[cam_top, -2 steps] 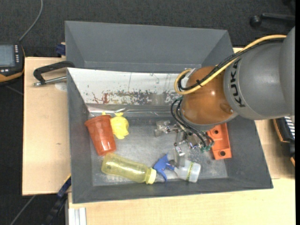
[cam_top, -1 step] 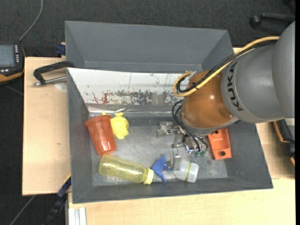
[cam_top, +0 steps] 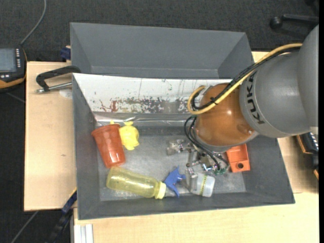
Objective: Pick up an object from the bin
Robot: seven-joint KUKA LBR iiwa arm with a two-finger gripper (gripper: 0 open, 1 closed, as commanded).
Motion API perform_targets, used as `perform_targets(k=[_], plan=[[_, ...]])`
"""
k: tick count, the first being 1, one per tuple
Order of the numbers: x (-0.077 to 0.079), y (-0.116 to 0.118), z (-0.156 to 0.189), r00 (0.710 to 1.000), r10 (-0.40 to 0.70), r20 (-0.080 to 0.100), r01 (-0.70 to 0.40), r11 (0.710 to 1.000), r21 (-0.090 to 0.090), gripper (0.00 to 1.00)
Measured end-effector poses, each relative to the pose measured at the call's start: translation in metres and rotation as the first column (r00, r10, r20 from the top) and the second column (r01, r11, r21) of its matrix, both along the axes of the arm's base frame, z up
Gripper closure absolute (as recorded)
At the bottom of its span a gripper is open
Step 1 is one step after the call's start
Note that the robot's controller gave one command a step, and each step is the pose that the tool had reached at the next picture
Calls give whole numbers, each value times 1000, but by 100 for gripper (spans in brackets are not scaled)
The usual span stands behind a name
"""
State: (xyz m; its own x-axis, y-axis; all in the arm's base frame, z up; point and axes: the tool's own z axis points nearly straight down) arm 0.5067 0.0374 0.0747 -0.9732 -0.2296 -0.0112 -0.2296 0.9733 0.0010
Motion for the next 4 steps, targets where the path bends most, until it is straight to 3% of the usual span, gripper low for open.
perform_targets(k=[1,2,4], plan=[[-9,-29,-3,1000,18,0,-18,1000,0,0],[-11,-76,-3,1000,18,3,-18,1000,0,100],[-12,-57,-4,992,126,1,-126,992,-1,100]])
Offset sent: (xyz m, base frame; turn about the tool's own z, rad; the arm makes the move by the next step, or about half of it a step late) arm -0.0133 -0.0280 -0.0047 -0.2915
